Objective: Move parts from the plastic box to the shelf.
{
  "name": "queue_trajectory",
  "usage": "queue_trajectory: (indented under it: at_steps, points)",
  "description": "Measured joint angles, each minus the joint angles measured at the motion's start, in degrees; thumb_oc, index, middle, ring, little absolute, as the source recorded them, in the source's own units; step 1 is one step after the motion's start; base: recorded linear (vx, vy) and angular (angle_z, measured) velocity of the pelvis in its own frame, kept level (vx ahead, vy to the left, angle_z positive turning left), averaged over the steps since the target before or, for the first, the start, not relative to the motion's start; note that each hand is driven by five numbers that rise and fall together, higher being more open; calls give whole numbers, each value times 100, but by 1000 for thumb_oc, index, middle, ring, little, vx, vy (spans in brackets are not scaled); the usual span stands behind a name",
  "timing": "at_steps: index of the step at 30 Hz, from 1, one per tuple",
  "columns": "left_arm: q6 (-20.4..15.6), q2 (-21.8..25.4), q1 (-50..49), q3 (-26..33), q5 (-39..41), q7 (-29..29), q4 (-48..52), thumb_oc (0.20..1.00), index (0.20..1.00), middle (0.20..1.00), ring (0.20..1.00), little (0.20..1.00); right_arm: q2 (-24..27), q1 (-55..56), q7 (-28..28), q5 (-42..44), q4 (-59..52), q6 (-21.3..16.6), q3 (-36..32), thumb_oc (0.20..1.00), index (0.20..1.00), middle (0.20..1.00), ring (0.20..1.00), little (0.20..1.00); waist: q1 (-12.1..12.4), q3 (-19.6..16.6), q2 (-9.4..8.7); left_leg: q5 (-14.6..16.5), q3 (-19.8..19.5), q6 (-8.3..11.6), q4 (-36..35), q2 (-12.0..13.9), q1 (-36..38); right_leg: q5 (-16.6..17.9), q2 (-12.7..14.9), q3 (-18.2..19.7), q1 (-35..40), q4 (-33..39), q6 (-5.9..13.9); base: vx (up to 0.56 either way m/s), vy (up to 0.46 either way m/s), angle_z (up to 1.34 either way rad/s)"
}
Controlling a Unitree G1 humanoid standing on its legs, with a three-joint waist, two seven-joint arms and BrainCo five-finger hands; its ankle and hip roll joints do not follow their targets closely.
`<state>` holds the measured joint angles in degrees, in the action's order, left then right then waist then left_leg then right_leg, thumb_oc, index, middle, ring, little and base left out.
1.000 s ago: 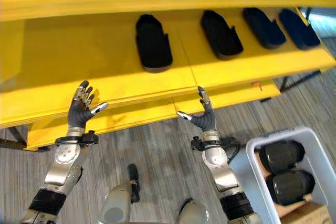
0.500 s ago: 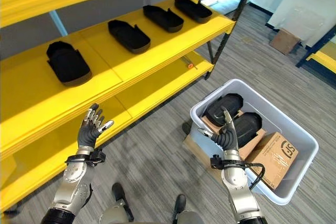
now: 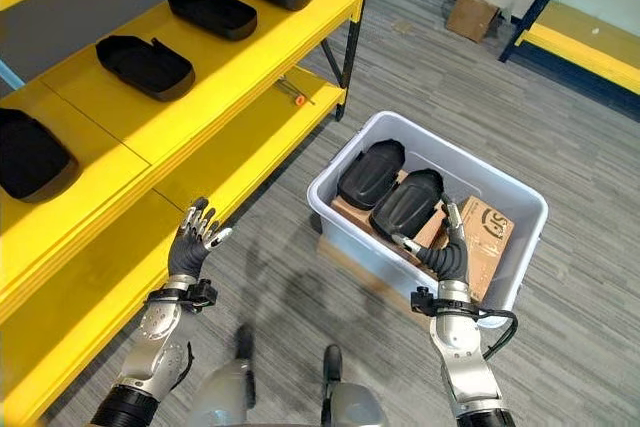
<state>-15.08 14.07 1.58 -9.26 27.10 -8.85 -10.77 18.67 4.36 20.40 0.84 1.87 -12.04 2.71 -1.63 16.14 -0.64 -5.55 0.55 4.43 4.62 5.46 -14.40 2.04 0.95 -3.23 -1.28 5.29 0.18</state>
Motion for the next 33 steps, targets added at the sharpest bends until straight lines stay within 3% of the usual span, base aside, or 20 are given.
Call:
queue_trajectory:
  at_steps: [1, 2, 3, 5, 6, 10, 11, 12, 13, 18, 21, 25, 28, 29, 30, 31, 33]
  points:
    - [-8, -13, 52, 39, -1, -27, -48, 1000, 1000, 1000, 1000, 1000, 1, -49, 7, -1, 61, 0, 110, 1000, 1000, 1000, 1000, 1000, 126, 62, -135, 267, -525, 60, 112, -378, -2, 18, 103, 401, -199, -98, 41, 204, 150, -101]
    - [-15, -18, 70, 37, -1, -33, -170, 1000, 1000, 1000, 1000, 1000, 1, -157, -16, -17, 173, -1, 157, 1000, 1000, 1000, 1000, 1000, 341, 95, -196, 389, -1008, -55, 52, -666, 117, 57, 152, 621, -342, -199, 143, 216, 254, -124]
    - [44, 0, 81, 25, -9, -46, -253, 1000, 1000, 1000, 1000, 1000, -24, -275, -9, -52, 238, 6, 194, 1000, 1000, 1000, 1000, 1000, 412, 189, -76, 242, -1020, -342, 175, -680, 133, 13, 128, 590, -313, -372, 240, 234, 335, -155]
    - [62, 68, 145, 22, -21, -89, -207, 1000, 1000, 1000, 1000, 1000, -218, -517, -30, -66, 370, 5, 264, 1000, 1000, 1000, 1000, 1000, 485, 287, -115, 591, -695, -460, 759, -763, 111, -29, 150, 1031, -281, -504, 270, 167, 272, -112]
    - [59, 28, 230, 2, -27, -97, -194, 1000, 1000, 1000, 1000, 1000, -215, -537, -22, -59, 379, 4, 259, 1000, 1000, 1000, 1000, 1000, 469, 315, -61, 665, -534, -510, 832, -758, 138, 37, 197, 1043, -183, -382, 346, 127, 191, -51]
    - [-39, 33, 600, -80, -32, -114, -158, 1000, 1000, 1000, 1000, 1000, -237, -572, -16, -40, 435, 11, 255, 1000, 1000, 1000, 1000, 1000, 321, 347, -118, 816, -338, -581, 835, -809, 18, -65, 321, 1163, -254, -211, 414, 130, 144, -26]
    - [-44, 46, 655, -88, -33, -120, -106, 1000, 1000, 1000, 1000, 1000, -237, -599, -18, -41, 435, 16, 263, 1000, 1000, 1000, 1000, 1000, 341, 348, -111, 775, -226, -682, 776, -703, -2, -129, 236, 1167, -417, -455, 393, 179, 191, -35]
    - [-49, 80, 599, -119, -30, -161, -46, 1000, 1000, 1000, 1000, 1000, -246, -652, -19, -41, 441, 37, 269, 1000, 1000, 1000, 1000, 1000, 340, 349, -114, 783, -184, -704, 796, -631, -58, -344, 194, 1095, -589, -1005, 298, 279, 279, -55]
    - [-66, 177, 548, -149, -32, -165, -8, 1000, 1000, 1000, 1000, 1000, -275, -698, -18, -40, 472, 37, 270, 1000, 1000, 1000, 1000, 1000, 426, 271, -253, 804, -27, -722, 752, -654, -64, -721, 237, 1103, -720, -1348, 293, 210, 197, -48]
    - [-60, 182, 662, -220, -73, -299, -15, 1000, 1000, 1000, 1000, 1000, -241, -961, -2, -41, 470, 50, 356, 1000, 1000, 1000, 1000, 1000, 272, 185, -258, 757, 179, -706, 588, -678, -69, -228, 331, 1359, -501, -421, 419, 140, 119, -30]
    - [-60, 178, 794, -231, -74, -403, -15, 1000, 1000, 1000, 1000, 1000, -217, -1020, -1, -44, 470, 64, 466, 1000, 1000, 1000, 1000, 1000, 223, 173, -249, 785, 274, -758, 569, -689, -69, -195, 343, 1373, -540, -410, 435, 124, 84, -18]
    - [-49, 228, 920, -309, -85, -509, -60, 1000, 1000, 1000, 1000, 1000, -220, -1058, -13, -47, 469, 122, 502, 1000, 1000, 1000, 1000, 1000, 194, 105, -168, 783, 355, -805, 506, -573, -54, -236, 158, 1325, -1106, -1390, 531, 56, 91, -18]
    - [-27, 296, 928, -414, -133, -534, -191, 1000, 1000, 1000, 1000, 1000, -260, -1151, -18, -47, 476, 128, 555, 1000, 1000, 1000, 1000, 1000, 70, 119, -79, 756, 539, -916, 464, -500, 52, -187, 78, 1029, -2073, -3213, 937, 143, 119, -26]
    - [-15, 292, 918, -426, -142, -533, -200, 1000, 1000, 1000, 1000, 1000, -259, -1133, -23, -48, 459, 127, 593, 1000, 1000, 1000, 1000, 1000, 24, 133, -54, 756, 574, -933, 429, -514, 127, -163, 160, 900, -2133, -3352, 967, 229, 60, -40]
    - [-23, 254, 791, -395, -154, -536, -171, 1000, 1000, 1000, 1000, 1000, -244, -1033, -42, -53, 471, 160, 683, 1000, 1000, 1000, 1000, 1000, 26, 101, -42, 758, 789, -977, 273, -563, 259, -342, 532, 174, -2095, -3025, 793, 193, -45, -45]
    - [-37, 233, 765, -395, -151, -535, -179, 1000, 1000, 1000, 1000, 1000, -249, -1038, -41, -52, 465, 160, 696, 1000, 1000, 1000, 1000, 1000, 90, 99, -39, 800, 882, -945, 237, -563, 304, -346, 627, 21, -2162, -2799, 765, 350, -108, -82]
    - [-45, 196, 766, -338, -146, -533, -321, 1000, 1000, 1000, 1000, 1000, -254, -1133, -39, -56, 467, 158, 698, 1000, 1000, 1000, 1000, 1000, 101, 161, 51, 809, 1008, -972, 92, -563, 333, -297, 827, -261, -2117, -1631, 835, 259, -94, -68]
